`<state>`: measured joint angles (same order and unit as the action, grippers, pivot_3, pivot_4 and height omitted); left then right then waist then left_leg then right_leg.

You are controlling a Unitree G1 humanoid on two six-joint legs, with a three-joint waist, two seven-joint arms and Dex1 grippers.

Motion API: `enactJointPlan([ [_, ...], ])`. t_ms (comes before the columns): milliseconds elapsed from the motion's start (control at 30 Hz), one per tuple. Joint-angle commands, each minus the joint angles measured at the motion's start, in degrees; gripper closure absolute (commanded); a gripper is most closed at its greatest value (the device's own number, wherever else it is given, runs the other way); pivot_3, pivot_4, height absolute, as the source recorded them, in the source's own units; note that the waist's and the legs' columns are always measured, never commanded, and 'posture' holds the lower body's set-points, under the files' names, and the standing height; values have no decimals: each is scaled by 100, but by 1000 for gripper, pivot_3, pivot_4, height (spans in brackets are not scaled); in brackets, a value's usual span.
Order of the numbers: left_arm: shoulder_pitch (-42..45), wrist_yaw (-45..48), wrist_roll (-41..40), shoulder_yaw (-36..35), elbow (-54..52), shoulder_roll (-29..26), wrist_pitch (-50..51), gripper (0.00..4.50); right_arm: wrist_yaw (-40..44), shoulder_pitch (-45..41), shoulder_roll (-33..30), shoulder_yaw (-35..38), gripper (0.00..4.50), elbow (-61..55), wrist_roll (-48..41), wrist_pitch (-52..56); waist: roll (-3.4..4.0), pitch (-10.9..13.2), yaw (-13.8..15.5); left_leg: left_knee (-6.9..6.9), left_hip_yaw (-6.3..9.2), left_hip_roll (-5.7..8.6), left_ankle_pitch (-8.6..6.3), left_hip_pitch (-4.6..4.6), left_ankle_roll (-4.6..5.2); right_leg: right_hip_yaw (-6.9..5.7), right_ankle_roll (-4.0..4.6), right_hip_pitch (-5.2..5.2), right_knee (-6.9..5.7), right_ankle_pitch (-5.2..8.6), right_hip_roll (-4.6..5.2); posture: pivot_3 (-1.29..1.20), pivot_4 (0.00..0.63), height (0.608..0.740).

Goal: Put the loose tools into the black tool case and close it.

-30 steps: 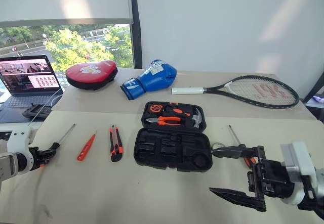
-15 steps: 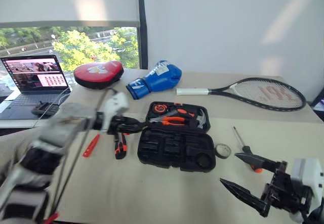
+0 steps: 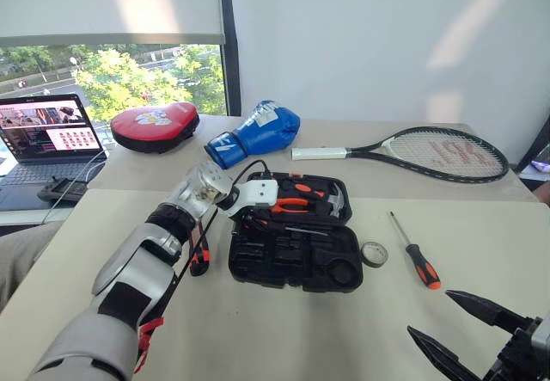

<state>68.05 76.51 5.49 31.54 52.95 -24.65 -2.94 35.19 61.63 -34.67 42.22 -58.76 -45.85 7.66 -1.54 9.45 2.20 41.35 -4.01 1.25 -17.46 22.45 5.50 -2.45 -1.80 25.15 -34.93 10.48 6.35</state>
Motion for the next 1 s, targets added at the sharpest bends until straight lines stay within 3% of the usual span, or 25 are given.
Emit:
enactJointPlan([
  [33, 110, -3, 307, -94, 284, 12, -133, 3661, -241, 228, -125, -169, 0, -124, 80, -452, -2, 1, -2, 4, 0, 0, 0, 0, 1, 0, -16, -2, 2, 6, 2, 0, 150, 740],
  [133, 89, 89, 368, -158, 357, 59, -116, 3661, -391, 270, -301, -277, 0, -124, 102, -536, -1, 1, -3, 21, 0, -2, -3, 2, 5, 0, -31, -4, -2, 6, 7, 0, 150, 740],
  [200, 92, 25, 381, -239, 387, 96, -145, 2659, -490, 260, -419, -274, 0, -124, 53, -566, -1, 1, -2, 27, 1, -5, -3, 6, 5, -1, -33, -2, -2, 6, 7, 0, 150, 740],
  [367, 68, 370, -367, -1108, -121, -14, 425, 1296, -579, 307, -607, -237, 0, -124, 1, -606, 0, 0, 28, 33, 4, -4, -3, 17, 5, -3, -24, 3, -5, -3, 9, 0, 150, 740],
  [467, -27, 412, -925, -1729, -735, -145, 1700, 1296, -589, 329, -626, -219, 0, -124, -13, -620, 0, 0, 13, 42, 10, -5, -2, 46, 4, -10, -4, 26, -7, -17, 7, 0, 150, 740],
  [633, -1064, -617, -1343, -2347, -2471, -27, 3048, 3065, -785, 24, -735, -318, 0, -124, 2, -456, 13, -7, -5, 45, 11, -1, 0, 40, -7, -6, -19, 16, -7, -8, 8, 0, 150, 740],
  [767, -2032, -2145, -1193, -2523, -3616, 570, 3612, 4474, -860, -226, -912, -348, 0, -124, -141, -347, 13, -8, 18, 47, 10, 5, -3, 23, -15, 8, -25, -3, -5, -5, 18, 0, 150, 740],
  [1000, -2822, -3223, -1091, -2334, -4382, 965, 4020, 4492, -630, -1091, -1480, -118, 0, 230, -770, 295, 9, -5, 23, 49, 24, 7, -3, 28, -16, 12, -18, -2, -4, -14, 19, 0, 150, 740],
])
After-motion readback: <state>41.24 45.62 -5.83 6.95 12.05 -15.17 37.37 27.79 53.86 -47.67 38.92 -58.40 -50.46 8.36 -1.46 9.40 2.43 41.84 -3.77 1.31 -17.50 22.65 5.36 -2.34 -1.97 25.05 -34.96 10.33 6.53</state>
